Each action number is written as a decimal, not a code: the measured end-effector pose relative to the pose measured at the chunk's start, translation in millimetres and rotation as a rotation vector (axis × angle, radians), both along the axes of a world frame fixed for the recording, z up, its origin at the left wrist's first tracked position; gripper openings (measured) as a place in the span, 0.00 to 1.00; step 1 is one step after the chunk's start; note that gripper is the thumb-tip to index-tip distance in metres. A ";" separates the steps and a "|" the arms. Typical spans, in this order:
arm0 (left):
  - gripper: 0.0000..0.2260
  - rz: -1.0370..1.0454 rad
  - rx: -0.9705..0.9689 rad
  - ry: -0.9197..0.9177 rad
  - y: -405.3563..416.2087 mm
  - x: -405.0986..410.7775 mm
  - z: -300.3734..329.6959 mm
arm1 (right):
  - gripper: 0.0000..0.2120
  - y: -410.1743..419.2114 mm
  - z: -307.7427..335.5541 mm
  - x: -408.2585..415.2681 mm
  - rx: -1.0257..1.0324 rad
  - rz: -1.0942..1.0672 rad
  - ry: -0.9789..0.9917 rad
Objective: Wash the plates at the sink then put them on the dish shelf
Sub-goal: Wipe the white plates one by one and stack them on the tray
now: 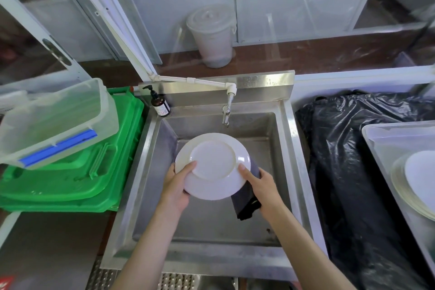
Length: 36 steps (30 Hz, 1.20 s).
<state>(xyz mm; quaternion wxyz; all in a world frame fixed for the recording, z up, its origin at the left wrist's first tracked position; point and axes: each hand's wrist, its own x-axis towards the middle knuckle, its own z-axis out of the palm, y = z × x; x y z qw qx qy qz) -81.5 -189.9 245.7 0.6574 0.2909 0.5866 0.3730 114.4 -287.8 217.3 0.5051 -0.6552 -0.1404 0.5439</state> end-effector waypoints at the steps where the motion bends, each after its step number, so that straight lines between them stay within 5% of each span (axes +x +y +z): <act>1: 0.19 0.002 0.036 0.021 -0.9 1.8 3.4 | 0.19 -0.5 -4.1 0.6 -0.025 0.003 -0.110; 4: 0.20 -0.046 0.185 0.090 -4.0 5.4 16.8 | 0.20 -2.9 -14.0 8.1 -0.069 -0.045 -0.334; 7: 0.18 -0.206 0.368 0.258 -8.0 8.0 33.2 | 0.15 -1.1 -9.6 18.3 -0.026 -0.132 -0.356; 13: 0.14 -0.567 0.550 0.606 -28.4 22.2 41.0 | 0.14 12.7 43.2 4.7 0.380 -0.166 -0.409; 18: 0.14 -0.704 0.616 0.695 -47.0 35.4 50.7 | 0.16 29.4 45.6 -11.6 0.576 -0.066 -0.856; 23: 0.14 -0.724 0.654 0.707 -55.4 30.5 60.4 | 0.11 34.6 39.6 -6.0 0.507 -0.111 -0.476; 28: 0.13 -0.732 0.595 0.662 -47.6 31.3 64.3 | 0.10 37.6 47.7 -20.6 0.735 0.146 -0.635; 33: 0.15 -0.724 0.650 0.749 -52.0 30.1 71.3 | 0.06 40.2 46.2 -5.6 0.465 -0.047 -0.366; 36: 0.17 -0.724 0.640 0.757 -52.3 33.9 74.6 | 0.04 39.9 48.5 -4.6 0.474 0.015 -0.451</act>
